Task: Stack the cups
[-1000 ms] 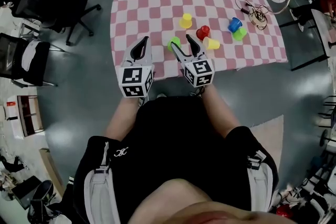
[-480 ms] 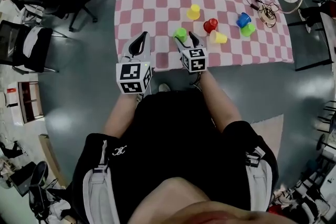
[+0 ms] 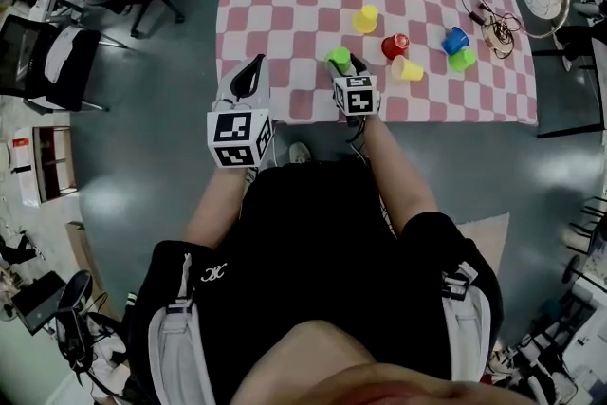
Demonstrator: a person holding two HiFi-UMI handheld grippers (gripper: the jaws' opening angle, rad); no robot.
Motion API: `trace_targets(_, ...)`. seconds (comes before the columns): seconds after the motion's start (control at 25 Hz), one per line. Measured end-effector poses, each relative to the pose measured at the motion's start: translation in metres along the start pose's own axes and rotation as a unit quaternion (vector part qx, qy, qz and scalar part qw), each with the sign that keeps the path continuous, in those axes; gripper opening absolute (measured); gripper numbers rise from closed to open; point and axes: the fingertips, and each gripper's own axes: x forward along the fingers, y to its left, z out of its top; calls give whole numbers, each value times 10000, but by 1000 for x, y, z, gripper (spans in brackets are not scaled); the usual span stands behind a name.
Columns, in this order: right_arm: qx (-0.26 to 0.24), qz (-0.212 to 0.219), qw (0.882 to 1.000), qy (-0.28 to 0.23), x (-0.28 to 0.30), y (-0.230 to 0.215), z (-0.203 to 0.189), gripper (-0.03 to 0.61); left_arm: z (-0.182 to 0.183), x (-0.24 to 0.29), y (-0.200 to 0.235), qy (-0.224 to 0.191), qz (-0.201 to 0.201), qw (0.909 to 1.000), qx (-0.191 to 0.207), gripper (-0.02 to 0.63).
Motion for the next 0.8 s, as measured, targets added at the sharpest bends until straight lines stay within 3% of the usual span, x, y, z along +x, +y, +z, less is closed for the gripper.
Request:
trace_targets(0.44, -187, -24, 9995, -252, -32, 6, 15, 221, 1, 11, -6, -6, -194, 9997, -119, 15)
trace_targets(0.8, 50, -481, 9982, -344, -70, -28, 5, 222, 2, 31, -40, 21, -686, 9975, -161, 15)
